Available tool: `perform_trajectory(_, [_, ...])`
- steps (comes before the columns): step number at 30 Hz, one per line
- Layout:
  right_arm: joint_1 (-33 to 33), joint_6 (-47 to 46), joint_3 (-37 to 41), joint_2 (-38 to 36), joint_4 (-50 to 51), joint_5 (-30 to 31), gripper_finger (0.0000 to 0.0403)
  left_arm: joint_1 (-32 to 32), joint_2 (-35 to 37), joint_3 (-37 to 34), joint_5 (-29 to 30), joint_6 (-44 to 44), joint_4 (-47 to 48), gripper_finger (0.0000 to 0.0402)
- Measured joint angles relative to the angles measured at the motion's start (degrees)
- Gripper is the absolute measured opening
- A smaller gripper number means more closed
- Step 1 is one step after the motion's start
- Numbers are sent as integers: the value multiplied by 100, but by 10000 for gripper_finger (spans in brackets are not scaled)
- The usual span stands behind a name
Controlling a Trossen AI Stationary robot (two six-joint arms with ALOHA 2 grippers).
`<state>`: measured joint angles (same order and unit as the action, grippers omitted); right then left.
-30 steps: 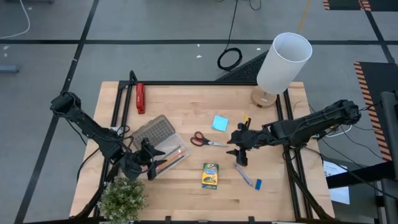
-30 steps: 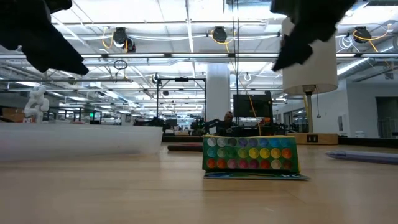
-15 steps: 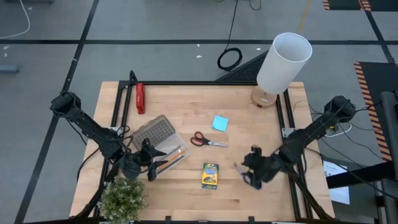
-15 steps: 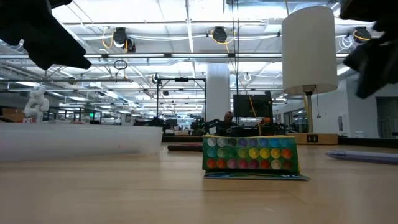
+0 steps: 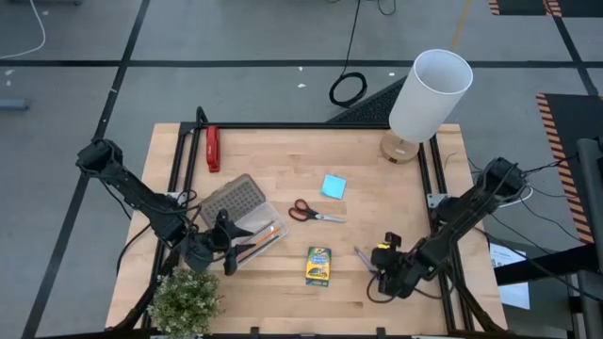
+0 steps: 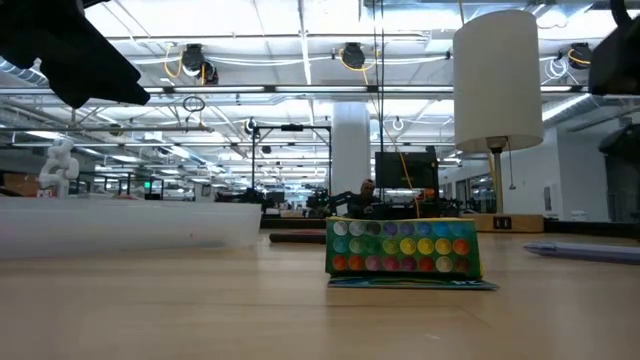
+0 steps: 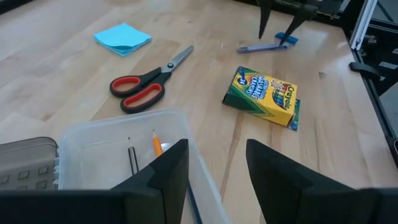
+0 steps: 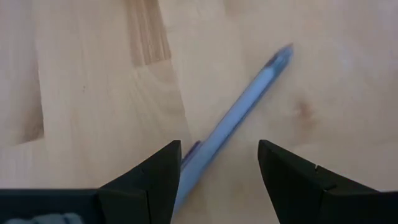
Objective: Pack school essentials
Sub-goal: Put the blue pen into the supply box
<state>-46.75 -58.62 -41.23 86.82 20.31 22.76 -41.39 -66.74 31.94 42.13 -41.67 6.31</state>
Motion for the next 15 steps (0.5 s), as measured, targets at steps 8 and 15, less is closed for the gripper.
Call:
perform_trajectory(8, [-211, -372, 0, 110, -228, -75, 205, 0, 0, 2, 0, 50, -15, 163])
perform_trajectory(15, [-380, -440, -2, 130, -123, -10, 205, 0, 0, 2, 0, 66, -20, 163])
